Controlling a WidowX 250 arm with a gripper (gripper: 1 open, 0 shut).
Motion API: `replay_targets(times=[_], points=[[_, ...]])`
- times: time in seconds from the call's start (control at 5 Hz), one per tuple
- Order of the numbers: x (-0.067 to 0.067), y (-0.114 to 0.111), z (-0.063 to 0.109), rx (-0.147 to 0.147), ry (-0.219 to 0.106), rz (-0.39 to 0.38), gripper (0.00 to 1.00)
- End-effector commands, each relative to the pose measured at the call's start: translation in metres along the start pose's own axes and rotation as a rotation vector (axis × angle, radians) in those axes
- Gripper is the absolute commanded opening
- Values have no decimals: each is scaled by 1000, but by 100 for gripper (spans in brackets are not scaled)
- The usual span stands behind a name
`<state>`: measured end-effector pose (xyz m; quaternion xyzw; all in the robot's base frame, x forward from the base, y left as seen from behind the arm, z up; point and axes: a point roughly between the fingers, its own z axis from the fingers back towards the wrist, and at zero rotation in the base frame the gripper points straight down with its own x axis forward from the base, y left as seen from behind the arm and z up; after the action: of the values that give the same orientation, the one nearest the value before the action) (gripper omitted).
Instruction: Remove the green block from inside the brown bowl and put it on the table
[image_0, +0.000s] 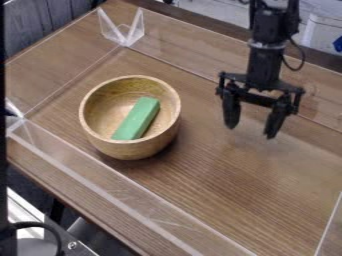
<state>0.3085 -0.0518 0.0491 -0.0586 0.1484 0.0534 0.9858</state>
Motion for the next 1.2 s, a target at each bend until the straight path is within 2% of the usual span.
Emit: replay_targets(times=[0.0, 0.2, 0.4, 0.6, 0.8, 1.0], points=[[4, 0, 39, -20, -79, 17, 100], [3, 2, 56, -27, -99, 44, 100], [1, 24, 66, -51, -156, 44, 100], [4, 60, 82, -76, -214, 55, 100], [2, 82, 86, -87, -252, 60, 100], [-1, 92, 98, -83, -278, 102, 100]])
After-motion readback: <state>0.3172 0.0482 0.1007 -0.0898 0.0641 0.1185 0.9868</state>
